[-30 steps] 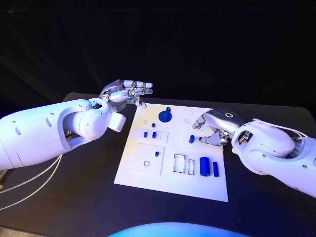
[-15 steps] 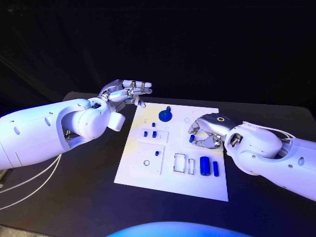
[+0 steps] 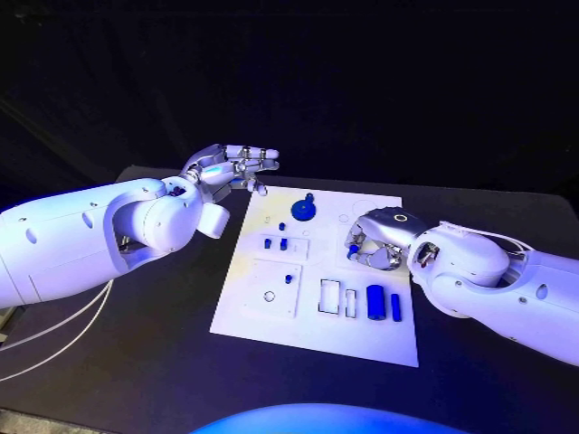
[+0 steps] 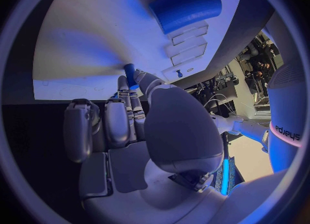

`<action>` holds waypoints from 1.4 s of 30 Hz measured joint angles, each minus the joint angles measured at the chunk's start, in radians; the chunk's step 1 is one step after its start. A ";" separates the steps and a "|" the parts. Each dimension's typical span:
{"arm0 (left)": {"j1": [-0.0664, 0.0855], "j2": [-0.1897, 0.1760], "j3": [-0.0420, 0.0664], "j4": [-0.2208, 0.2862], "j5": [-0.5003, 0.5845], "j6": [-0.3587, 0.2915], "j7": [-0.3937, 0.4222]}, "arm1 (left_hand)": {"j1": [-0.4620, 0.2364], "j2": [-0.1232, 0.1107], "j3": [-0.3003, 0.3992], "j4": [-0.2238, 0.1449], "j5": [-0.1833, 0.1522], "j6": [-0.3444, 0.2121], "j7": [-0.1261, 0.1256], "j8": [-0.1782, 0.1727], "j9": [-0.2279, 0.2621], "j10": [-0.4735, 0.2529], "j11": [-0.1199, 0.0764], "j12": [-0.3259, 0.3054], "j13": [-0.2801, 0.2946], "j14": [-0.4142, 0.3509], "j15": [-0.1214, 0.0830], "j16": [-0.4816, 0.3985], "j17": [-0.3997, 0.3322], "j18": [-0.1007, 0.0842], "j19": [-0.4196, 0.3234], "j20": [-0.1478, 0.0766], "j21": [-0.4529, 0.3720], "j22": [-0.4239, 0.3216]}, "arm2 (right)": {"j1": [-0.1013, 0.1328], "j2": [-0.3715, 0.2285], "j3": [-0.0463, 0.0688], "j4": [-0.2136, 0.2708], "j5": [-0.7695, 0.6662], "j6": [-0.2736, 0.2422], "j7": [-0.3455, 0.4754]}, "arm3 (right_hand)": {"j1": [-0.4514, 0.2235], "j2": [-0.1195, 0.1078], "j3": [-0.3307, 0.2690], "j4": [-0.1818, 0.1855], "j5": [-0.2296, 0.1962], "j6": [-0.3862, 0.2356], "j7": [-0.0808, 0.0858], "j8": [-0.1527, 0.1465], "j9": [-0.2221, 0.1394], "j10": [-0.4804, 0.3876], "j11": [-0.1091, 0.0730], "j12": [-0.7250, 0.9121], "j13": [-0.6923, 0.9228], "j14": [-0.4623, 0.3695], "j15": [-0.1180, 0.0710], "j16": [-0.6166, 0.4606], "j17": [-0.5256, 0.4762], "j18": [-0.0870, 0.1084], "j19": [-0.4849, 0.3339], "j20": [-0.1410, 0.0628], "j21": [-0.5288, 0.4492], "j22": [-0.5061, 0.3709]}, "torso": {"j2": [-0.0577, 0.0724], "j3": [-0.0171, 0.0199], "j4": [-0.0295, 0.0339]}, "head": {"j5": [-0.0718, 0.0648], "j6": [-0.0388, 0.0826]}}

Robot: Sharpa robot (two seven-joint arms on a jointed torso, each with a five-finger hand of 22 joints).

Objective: Assemble the parts on the task board

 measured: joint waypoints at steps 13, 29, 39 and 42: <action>0.000 0.000 0.000 -0.001 0.001 0.004 -0.007 | -0.004 0.004 -0.003 -0.003 0.000 -0.004 0.004 0.002 -0.001 -0.003 0.003 0.000 -0.001 0.000 0.000 0.000 -0.002 -0.006 0.000 0.000 -0.009 -0.006 | 0.001 -0.001 0.002 0.003 0.002 0.008 0.000 | 0.008 0.008 0.023 -0.017 -0.009 0.031 -0.002 0.009 0.006 0.039 -0.005 -0.005 -0.001 0.000 -0.007 0.010 0.007 0.000 0.003 -0.003 0.038 0.000 | 0.000 0.0008 -0.0002 | 0.002 -0.004; 0.000 0.013 0.000 -0.019 0.002 0.005 -0.015 | -0.004 0.004 -0.003 -0.003 0.000 -0.005 0.002 0.002 -0.001 -0.003 0.003 0.004 -0.002 0.000 0.000 0.000 -0.003 -0.006 0.000 0.000 -0.009 -0.008 | 0.058 -0.064 0.028 0.158 0.062 -0.040 -0.002 | 0.028 0.019 0.042 -0.037 -0.018 0.039 0.000 0.008 0.013 0.055 -0.007 -0.013 0.006 -0.001 -0.008 0.015 0.014 -0.016 0.000 -0.007 0.060 0.000 | -0.004 -0.0010 0.0001 | 0.005 0.000; 0.000 0.025 0.000 -0.024 0.002 0.005 -0.018 | -0.008 0.008 -0.003 -0.003 0.000 -0.005 0.002 0.002 -0.001 -0.003 0.003 0.004 -0.003 0.000 0.000 0.000 -0.003 -0.006 0.004 0.004 -0.016 -0.010 | 0.030 0.030 0.026 0.204 0.090 -0.053 0.001 | 0.030 0.021 0.047 -0.042 -0.011 0.042 0.004 0.012 0.014 0.058 -0.007 -0.014 0.006 -0.001 -0.008 0.015 0.015 -0.016 0.000 -0.007 0.060 0.000 | -0.004 -0.0015 0.0000 | 0.018 -0.005; 0.000 0.029 0.000 -0.026 0.002 0.005 -0.018 | -0.008 0.008 -0.003 -0.003 0.000 -0.005 0.002 0.002 -0.001 -0.003 0.003 0.004 -0.003 0.000 0.000 0.000 -0.003 -0.006 0.004 0.004 -0.016 -0.010 | 0.004 0.074 0.020 0.203 0.090 -0.057 0.004 | 0.030 0.021 0.048 -0.043 -0.006 0.042 0.004 0.012 0.015 0.061 -0.003 -0.014 0.006 -0.001 -0.008 0.015 0.013 -0.016 0.000 -0.007 0.060 0.000 | -0.004 -0.0015 0.0012 | 0.022 -0.007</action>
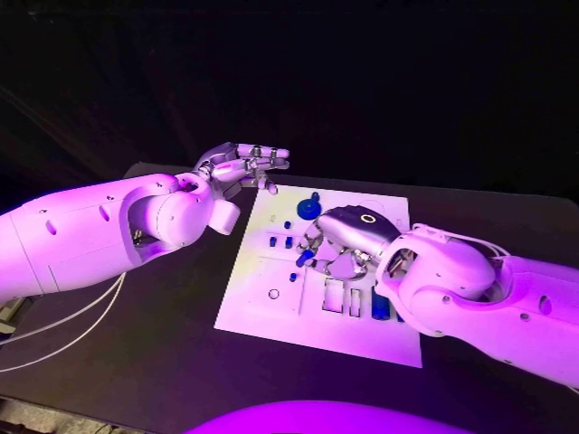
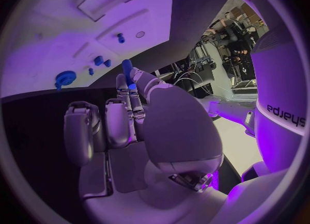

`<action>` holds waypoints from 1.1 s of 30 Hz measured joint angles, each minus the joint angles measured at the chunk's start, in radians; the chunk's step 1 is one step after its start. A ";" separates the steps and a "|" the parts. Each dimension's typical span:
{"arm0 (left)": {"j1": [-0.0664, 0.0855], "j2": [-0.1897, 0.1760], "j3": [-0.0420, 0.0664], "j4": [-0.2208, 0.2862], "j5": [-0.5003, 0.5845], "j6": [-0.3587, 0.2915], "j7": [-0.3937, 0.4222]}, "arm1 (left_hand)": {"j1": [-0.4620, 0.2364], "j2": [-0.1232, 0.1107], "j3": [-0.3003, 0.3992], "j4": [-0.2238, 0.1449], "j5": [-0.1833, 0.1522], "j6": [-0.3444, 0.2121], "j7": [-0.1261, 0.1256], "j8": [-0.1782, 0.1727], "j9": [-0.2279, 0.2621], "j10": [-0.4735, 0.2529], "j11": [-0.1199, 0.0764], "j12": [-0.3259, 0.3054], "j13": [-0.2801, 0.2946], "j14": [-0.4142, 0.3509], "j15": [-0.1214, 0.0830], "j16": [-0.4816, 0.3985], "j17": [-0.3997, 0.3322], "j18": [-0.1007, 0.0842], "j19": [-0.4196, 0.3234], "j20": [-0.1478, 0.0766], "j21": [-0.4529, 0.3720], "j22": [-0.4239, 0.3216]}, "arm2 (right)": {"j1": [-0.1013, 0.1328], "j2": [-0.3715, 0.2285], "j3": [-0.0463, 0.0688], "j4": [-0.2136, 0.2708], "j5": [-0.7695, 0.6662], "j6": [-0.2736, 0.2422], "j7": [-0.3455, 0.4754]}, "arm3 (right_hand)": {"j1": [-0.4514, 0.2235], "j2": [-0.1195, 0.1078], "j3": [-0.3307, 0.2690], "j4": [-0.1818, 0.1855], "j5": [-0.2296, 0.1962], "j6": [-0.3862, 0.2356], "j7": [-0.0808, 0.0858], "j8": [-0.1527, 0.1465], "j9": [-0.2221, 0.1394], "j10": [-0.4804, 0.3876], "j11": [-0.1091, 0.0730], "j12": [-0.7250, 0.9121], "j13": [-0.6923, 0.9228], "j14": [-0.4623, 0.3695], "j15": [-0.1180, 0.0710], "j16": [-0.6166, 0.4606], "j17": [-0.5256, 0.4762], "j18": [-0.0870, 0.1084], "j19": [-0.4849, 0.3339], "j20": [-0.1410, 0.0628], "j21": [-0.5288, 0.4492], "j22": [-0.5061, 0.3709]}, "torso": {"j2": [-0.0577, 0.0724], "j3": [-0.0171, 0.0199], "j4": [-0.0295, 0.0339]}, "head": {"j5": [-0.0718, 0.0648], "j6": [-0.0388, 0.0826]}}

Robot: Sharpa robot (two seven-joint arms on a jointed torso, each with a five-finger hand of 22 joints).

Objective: Assemble the parts on the task board

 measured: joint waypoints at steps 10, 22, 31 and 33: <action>0.000 0.013 0.000 -0.001 0.000 0.000 -0.002 | 0.000 0.000 0.000 0.000 0.000 0.000 0.000 0.000 -0.001 0.000 0.000 0.000 0.000 0.000 0.000 0.000 -0.001 0.000 0.000 0.000 0.000 0.000 | -0.067 0.110 -0.014 -0.078 -0.011 -0.010 0.017 | 0.000 0.000 0.003 -0.003 0.006 -0.002 0.001 -0.001 0.001 0.000 0.000 -0.004 0.000 0.000 0.000 0.000 0.000 0.000 0.000 0.000 0.000 0.000 | 0.002 -0.0013 -0.0002 | 0.014 -0.001; 0.000 0.021 -0.001 -0.004 0.000 0.001 -0.005 | -0.005 0.005 -0.004 0.004 0.000 0.000 0.000 0.004 -0.001 -0.004 -0.004 0.000 -0.001 0.000 0.000 0.004 -0.002 0.000 0.004 -0.004 -0.005 -0.006 | -0.104 0.165 -0.018 -0.162 -0.029 -0.003 0.030 | 0.001 0.001 0.007 -0.007 0.010 -0.003 0.003 -0.004 0.002 0.000 0.000 -0.009 -0.001 0.000 0.000 0.000 -0.001 0.000 0.000 0.000 0.000 0.001 | 0.003 0.0006 -0.0003 | 0.025 -0.007; 0.000 0.019 -0.001 -0.003 0.000 0.001 -0.006 | -0.005 0.005 -0.004 0.004 0.000 0.000 0.000 0.004 -0.001 -0.004 -0.004 0.000 -0.001 0.000 0.000 0.004 -0.002 0.000 0.004 -0.004 -0.005 -0.006 | -0.109 0.172 -0.019 -0.178 -0.041 0.006 0.032 | 0.001 0.001 0.007 -0.007 0.010 -0.003 0.003 -0.006 0.001 0.002 0.002 -0.012 -0.001 0.000 0.000 0.000 -0.001 0.000 0.000 0.000 0.000 0.001 | 0.002 0.0010 -0.0017 | 0.030 -0.015; 0.000 0.019 -0.001 -0.003 0.000 0.001 -0.007 | -0.005 0.005 -0.004 0.004 0.000 0.000 0.000 0.004 -0.001 -0.004 -0.004 0.000 -0.001 0.000 0.000 0.004 -0.002 0.000 0.004 -0.004 -0.005 -0.006 | -0.110 0.172 -0.019 -0.181 -0.045 0.009 0.031 | 0.001 0.001 0.006 -0.007 0.010 -0.001 0.002 -0.010 0.002 0.002 0.001 -0.012 -0.001 0.000 0.000 0.000 -0.001 0.000 0.000 0.000 0.000 0.001 | 0.002 0.0010 -0.0017 | 0.030 -0.016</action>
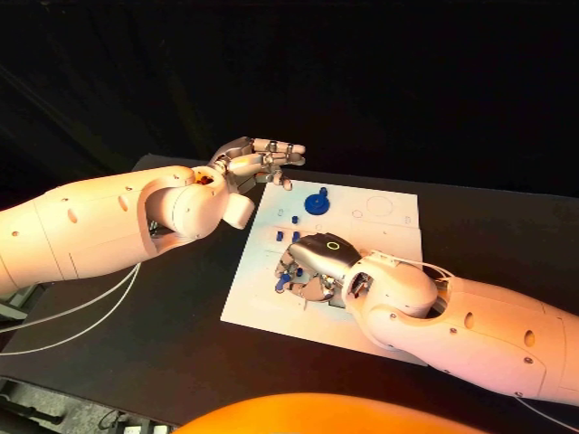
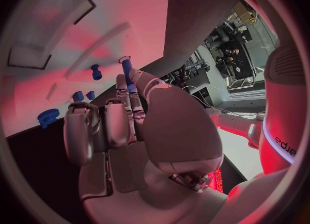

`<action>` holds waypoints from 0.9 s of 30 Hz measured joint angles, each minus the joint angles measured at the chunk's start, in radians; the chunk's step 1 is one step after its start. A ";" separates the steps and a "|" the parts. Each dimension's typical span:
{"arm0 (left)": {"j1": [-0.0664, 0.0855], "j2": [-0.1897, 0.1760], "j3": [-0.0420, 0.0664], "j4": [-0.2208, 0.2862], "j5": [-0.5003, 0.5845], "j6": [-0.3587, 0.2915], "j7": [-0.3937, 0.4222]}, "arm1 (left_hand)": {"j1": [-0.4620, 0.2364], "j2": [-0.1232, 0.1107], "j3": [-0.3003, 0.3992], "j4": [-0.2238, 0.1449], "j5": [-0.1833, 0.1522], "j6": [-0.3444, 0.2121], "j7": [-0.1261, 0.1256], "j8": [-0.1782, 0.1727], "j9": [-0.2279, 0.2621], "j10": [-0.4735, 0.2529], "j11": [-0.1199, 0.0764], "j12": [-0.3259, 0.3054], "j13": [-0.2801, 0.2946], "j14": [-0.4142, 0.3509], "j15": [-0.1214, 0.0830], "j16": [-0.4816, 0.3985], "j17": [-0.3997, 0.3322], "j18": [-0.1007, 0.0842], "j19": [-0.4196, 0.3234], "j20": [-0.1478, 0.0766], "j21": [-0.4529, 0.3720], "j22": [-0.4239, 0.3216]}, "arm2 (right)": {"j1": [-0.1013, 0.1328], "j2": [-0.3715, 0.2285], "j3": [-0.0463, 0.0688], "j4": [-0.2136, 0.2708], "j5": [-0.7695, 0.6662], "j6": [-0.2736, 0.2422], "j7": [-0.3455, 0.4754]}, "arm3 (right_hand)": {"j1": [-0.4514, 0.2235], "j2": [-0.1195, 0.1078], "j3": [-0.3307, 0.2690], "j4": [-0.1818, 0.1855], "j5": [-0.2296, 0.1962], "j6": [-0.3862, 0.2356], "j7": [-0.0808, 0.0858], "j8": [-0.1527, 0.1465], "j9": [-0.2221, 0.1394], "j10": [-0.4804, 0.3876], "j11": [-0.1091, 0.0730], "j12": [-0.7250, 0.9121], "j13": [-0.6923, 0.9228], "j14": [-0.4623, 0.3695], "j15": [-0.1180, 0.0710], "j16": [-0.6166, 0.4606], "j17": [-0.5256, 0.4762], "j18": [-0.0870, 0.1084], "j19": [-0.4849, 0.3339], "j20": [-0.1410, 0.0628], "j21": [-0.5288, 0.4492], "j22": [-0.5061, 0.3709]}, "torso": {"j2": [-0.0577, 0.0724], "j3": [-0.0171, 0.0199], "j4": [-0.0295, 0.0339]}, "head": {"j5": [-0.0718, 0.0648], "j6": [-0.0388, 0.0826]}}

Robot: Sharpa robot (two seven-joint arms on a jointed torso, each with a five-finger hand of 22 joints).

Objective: Assemble the parts on the task board

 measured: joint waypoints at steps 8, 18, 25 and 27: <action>0.000 -0.001 0.000 0.000 0.000 0.000 -0.001 | 0.000 0.000 0.000 0.000 0.000 0.000 0.000 0.000 0.000 0.000 0.000 0.000 0.000 0.000 0.000 0.000 0.000 0.000 0.000 0.000 0.000 0.000 | -0.001 0.005 -0.002 -0.006 -0.010 0.020 -0.002 | 0.001 0.001 0.002 -0.004 0.000 0.002 0.001 0.003 0.000 0.003 0.000 -0.001 0.000 0.000 0.000 0.000 0.002 0.000 0.000 0.000 0.000 0.000 | 0.000 -0.0001 -0.0001 | 0.000 -0.003; 0.000 -0.002 0.000 0.001 0.000 0.000 -0.002 | 0.000 0.000 0.000 0.000 0.000 0.000 0.000 0.000 0.000 0.000 0.000 0.000 0.000 0.000 0.000 0.000 0.000 0.000 0.000 0.000 0.000 0.000 | -0.003 0.014 -0.004 -0.015 -0.018 0.038 -0.007 | 0.004 -0.001 0.002 -0.004 -0.001 0.002 0.001 0.004 0.002 0.005 0.002 -0.004 0.000 0.000 0.000 0.000 0.004 0.000 0.000 0.000 0.000 0.000 | 0.000 -0.0002 0.0000 | 0.003 -0.006; 0.000 -0.003 0.000 0.001 0.000 0.000 -0.003 | 0.000 0.000 0.000 0.000 0.000 0.000 0.000 0.000 0.000 0.000 0.000 0.000 0.000 0.000 0.000 0.000 0.000 0.000 0.000 0.000 0.000 0.000 | -0.004 0.022 -0.005 -0.020 -0.025 0.041 -0.012 | 0.009 -0.002 0.002 -0.004 -0.001 0.001 0.001 0.004 0.002 0.007 0.004 -0.004 0.001 0.000 0.000 0.000 0.002 0.000 0.000 0.000 0.000 0.000 | 0.000 -0.0003 0.0003 | 0.004 -0.007; 0.000 -0.003 0.000 0.001 0.000 0.000 -0.003 | 0.000 0.000 0.000 0.000 0.000 0.000 0.000 0.000 0.000 0.000 0.000 0.000 0.000 0.000 0.000 0.000 0.000 0.000 0.000 0.000 0.000 0.000 | -0.004 0.027 -0.006 -0.022 -0.028 0.041 -0.015 | 0.009 -0.002 0.002 -0.004 -0.001 -0.001 0.004 0.001 0.002 0.007 0.005 -0.014 0.004 0.000 0.000 0.000 -0.002 0.000 0.000 0.000 -0.001 0.000 | 0.000 -0.0003 0.0004 | 0.004 -0.007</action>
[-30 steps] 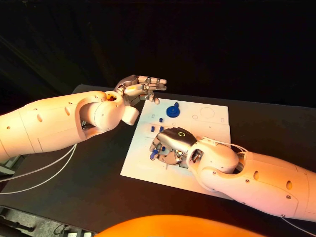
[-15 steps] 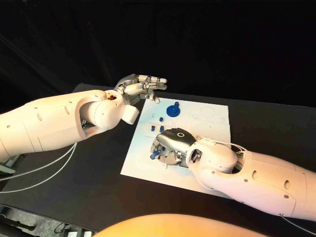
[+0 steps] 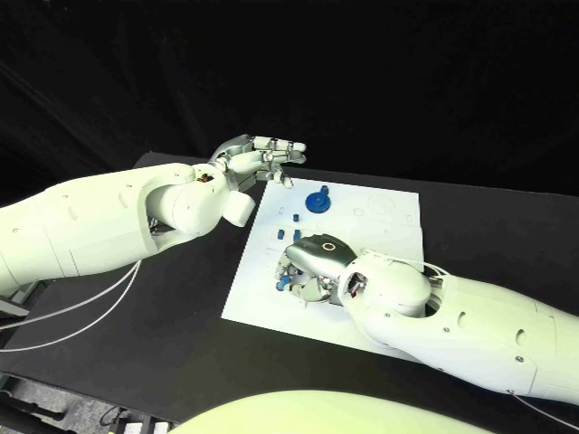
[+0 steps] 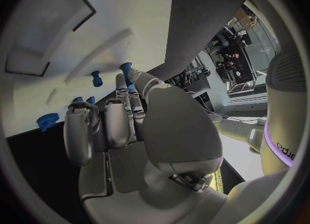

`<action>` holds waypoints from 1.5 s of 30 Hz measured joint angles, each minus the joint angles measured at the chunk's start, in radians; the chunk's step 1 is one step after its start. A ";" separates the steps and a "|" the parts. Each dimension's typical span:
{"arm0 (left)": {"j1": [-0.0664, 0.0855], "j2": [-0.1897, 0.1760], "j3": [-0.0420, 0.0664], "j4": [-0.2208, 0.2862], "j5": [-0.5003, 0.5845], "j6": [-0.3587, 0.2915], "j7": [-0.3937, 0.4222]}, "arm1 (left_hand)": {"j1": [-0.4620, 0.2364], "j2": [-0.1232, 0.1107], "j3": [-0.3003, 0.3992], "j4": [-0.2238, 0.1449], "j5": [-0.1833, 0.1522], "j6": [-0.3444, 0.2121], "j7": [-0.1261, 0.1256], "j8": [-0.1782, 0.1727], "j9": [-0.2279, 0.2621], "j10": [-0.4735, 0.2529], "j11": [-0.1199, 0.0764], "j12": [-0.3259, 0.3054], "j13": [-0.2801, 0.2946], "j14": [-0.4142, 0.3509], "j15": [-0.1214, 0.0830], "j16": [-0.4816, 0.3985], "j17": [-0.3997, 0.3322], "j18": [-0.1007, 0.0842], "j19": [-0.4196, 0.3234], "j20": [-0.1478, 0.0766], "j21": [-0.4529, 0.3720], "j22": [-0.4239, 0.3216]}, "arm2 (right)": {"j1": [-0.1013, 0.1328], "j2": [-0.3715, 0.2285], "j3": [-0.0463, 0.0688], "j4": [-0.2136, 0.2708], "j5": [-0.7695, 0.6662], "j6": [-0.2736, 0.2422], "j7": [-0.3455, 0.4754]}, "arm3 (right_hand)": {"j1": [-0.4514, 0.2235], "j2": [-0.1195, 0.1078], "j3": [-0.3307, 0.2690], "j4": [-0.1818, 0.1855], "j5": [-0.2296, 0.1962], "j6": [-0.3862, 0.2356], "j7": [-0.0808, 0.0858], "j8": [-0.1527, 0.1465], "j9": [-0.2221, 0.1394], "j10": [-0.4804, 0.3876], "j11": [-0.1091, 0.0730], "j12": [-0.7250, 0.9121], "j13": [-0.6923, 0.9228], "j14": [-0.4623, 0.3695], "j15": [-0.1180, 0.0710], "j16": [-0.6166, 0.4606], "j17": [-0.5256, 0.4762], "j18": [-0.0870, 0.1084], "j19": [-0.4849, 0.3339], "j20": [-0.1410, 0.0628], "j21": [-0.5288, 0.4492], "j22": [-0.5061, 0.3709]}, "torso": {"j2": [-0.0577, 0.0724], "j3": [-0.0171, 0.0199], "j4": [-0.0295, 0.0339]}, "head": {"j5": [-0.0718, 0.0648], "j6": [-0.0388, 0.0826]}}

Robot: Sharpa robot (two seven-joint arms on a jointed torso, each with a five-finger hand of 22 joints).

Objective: Assemble the parts on the task board

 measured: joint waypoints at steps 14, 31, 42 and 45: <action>0.000 0.000 0.000 0.000 0.000 0.000 -0.003 | 0.000 0.000 0.000 0.000 0.000 0.000 0.000 0.000 -0.001 0.000 0.000 0.007 -0.001 0.000 0.000 0.000 -0.003 0.000 0.004 0.004 -0.007 -0.005 | -0.010 0.011 -0.008 -0.010 -0.005 -0.009 -0.014 | -0.085 -0.068 -0.028 0.028 -0.003 -0.097 0.012 -0.028 -0.022 -0.093 0.022 -0.042 -0.019 0.000 0.011 -0.011 -0.033 0.000 0.000 0.008 -0.108 0.000 | 0.000 -0.0007 -0.0005 | 0.000 -0.002; 0.000 -0.001 -0.001 -0.002 0.000 0.001 -0.009 | 0.000 0.000 0.000 0.000 0.000 -0.003 -0.003 0.000 -0.001 0.000 0.000 0.007 -0.001 0.000 0.000 0.000 -0.002 0.000 0.003 0.004 -0.007 -0.005 | -0.006 -0.088 -0.004 0.068 0.020 -0.166 0.006 | -0.103 -0.078 -0.195 0.045 -0.019 -0.292 -0.047 -0.028 -0.051 -0.240 0.040 0.004 -0.021 -0.031 0.034 -0.151 -0.232 0.055 -0.050 0.032 -0.394 0.000 | -0.002 -0.0002 -0.0010 | -0.006 0.005; 0.000 -0.004 -0.011 -0.003 0.000 0.002 -0.011 | 0.000 0.000 0.000 0.000 0.000 -0.003 -0.003 0.000 -0.001 -0.003 0.003 0.007 -0.001 -0.004 -0.004 0.000 -0.004 0.000 0.003 0.003 -0.007 -0.008 | 0.085 -0.326 0.008 0.242 0.142 -0.212 0.023 | -0.046 -0.011 -0.250 0.069 -0.011 -0.152 0.017 0.028 -0.027 -0.095 0.010 0.150 0.018 -0.001 0.009 -0.046 -0.079 0.036 -0.002 0.011 -0.210 0.000 | -0.007 -0.0032 -0.0065 | -0.033 0.029; 0.000 -0.008 -0.016 -0.002 0.000 0.002 -0.011 | 0.000 0.000 0.000 0.000 0.000 -0.003 -0.003 0.000 -0.001 -0.003 0.003 0.007 -0.001 -0.004 -0.004 0.000 -0.004 0.000 0.003 0.004 -0.007 -0.008 | 0.105 -0.402 0.009 0.275 0.211 -0.205 0.008 | -0.054 -0.002 -0.241 0.079 -0.015 -0.112 0.003 0.044 -0.020 0.020 -0.015 0.208 0.054 0.002 -0.006 0.014 0.007 0.015 0.003 0.002 -0.094 0.000 | -0.009 -0.0042 -0.0084 | -0.047 0.035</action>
